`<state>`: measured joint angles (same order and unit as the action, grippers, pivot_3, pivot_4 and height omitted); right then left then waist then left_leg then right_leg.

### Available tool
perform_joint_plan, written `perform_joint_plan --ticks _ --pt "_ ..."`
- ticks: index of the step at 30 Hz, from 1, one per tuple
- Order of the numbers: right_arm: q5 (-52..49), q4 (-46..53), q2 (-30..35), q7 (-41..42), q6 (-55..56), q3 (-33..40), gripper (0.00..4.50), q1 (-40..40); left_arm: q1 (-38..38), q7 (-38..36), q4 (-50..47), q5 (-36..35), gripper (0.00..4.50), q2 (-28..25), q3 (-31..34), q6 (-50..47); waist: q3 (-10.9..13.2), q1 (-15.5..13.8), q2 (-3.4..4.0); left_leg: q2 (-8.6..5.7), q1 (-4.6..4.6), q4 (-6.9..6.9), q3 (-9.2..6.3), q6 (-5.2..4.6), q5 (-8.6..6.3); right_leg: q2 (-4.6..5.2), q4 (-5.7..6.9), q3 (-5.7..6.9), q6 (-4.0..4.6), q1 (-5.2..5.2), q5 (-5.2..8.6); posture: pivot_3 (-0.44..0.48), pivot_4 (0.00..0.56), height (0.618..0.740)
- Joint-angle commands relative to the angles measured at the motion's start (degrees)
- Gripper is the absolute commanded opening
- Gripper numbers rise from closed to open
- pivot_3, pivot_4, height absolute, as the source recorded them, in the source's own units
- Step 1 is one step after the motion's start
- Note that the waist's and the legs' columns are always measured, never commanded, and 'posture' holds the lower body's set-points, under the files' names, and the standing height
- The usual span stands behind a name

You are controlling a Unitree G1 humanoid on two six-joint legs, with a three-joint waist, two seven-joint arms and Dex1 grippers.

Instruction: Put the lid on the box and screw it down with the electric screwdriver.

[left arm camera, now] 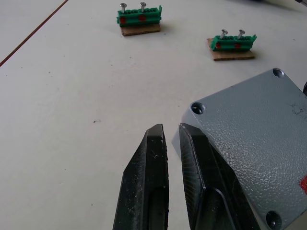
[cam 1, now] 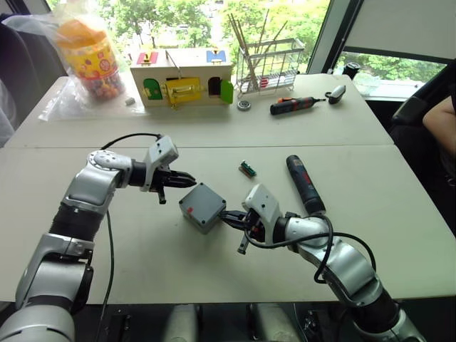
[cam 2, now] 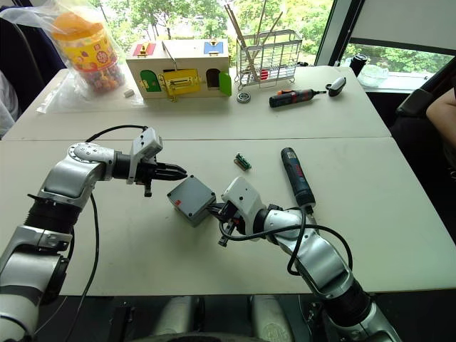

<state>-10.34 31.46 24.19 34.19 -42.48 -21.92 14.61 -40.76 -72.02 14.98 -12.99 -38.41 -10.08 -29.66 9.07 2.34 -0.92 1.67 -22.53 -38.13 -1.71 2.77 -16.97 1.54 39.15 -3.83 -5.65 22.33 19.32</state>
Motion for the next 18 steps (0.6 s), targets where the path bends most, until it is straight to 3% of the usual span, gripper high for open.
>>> perform_joint_plan --ticks 1,18 --pt "-0.89 2.59 -0.37 -0.09 0.15 0.84 0.04 1.02 -0.12 -0.16 -2.34 -0.44 0.45 0.09 0.17 0.16 0.0 -0.01 0.0 0.0 0.0 0.0 0.0 0.0 0.0 0.0 0.0 0.0 0.0 0.0 0.0 0.0 0.15 0.736" --pt "-1.1 3.26 0.63 0.22 -0.57 1.34 0.04 0.19 0.43 0.77 -0.86 0.44 0.45 0.32 0.57 1.17 0.0 -0.04 0.0 0.0 0.0 0.0 0.0 0.0 0.0 0.0 0.0 0.0 0.0 0.0 0.0 0.0 0.15 0.736"
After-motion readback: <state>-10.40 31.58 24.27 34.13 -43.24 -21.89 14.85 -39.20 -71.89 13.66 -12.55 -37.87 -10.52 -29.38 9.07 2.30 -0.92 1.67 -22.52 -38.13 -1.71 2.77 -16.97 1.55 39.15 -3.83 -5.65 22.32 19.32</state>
